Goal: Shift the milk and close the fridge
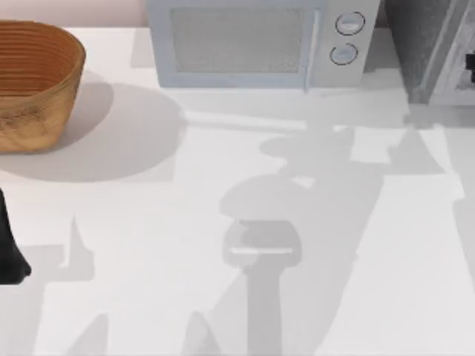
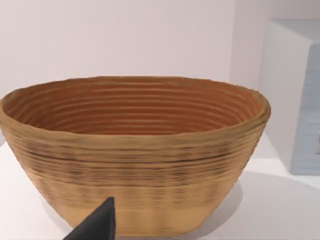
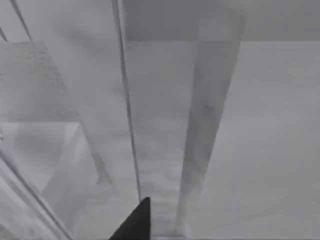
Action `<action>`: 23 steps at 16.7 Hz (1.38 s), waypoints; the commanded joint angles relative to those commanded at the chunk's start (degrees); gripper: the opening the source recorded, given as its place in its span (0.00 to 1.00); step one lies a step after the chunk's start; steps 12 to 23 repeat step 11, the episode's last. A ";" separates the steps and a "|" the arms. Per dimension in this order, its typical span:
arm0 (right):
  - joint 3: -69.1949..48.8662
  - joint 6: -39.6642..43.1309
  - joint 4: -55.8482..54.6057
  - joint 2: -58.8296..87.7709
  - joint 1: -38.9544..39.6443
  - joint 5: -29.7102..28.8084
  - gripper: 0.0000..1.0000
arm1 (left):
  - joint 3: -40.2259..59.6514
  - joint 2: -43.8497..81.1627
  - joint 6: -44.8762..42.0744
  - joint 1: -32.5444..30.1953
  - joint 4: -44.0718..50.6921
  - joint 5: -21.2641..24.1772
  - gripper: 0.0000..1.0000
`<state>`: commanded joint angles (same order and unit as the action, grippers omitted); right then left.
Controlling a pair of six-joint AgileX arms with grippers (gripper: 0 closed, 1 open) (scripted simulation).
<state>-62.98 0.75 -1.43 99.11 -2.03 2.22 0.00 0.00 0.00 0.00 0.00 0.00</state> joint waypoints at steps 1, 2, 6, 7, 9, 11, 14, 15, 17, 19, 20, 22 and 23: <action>-2.15 -0.05 0.35 1.90 0.07 0.07 1.00 | 0.00 0.00 0.00 0.00 0.00 0.00 1.00; -4.78 -0.08 0.65 3.59 0.13 0.09 1.00 | 0.00 0.00 0.00 0.00 0.00 0.00 1.00; -15.40 0.01 1.95 10.02 -0.07 -0.38 1.00 | 0.00 0.00 0.00 0.00 0.00 0.00 1.00; -17.38 0.07 2.52 11.95 -0.11 -0.54 1.00 | 0.00 0.00 0.00 0.00 0.00 0.00 1.00; -19.81 0.11 3.58 14.57 -0.15 -0.74 1.00 | 0.00 0.00 0.00 0.00 0.00 0.00 1.00; -20.23 0.08 3.81 15.00 -0.17 -0.77 1.00 | 0.00 0.00 0.00 0.00 0.00 0.00 1.00; -20.23 0.08 3.81 15.00 -0.17 -0.77 1.00 | 0.00 0.00 0.00 0.00 0.00 0.00 1.00; -20.23 0.08 3.81 15.00 -0.17 -0.77 1.00 | 0.00 0.00 0.00 0.00 0.00 0.00 1.00; -20.23 0.08 3.81 15.00 -0.17 -0.77 1.00 | 0.00 0.00 0.00 0.00 0.00 0.00 1.00; -20.23 0.08 3.81 15.00 -0.17 -0.77 1.00 | 0.00 0.00 0.00 0.00 0.00 0.00 1.00; -20.23 0.08 3.81 15.00 -0.17 -0.77 1.00 | 0.00 0.00 0.00 0.00 0.00 0.00 1.00; -20.23 0.08 3.81 15.00 -0.17 -0.77 1.00 | 0.00 0.00 0.00 0.00 0.00 0.00 1.00; -20.23 0.08 3.81 15.00 -0.17 -0.77 1.00 | 0.00 0.00 0.00 0.00 0.00 0.00 1.00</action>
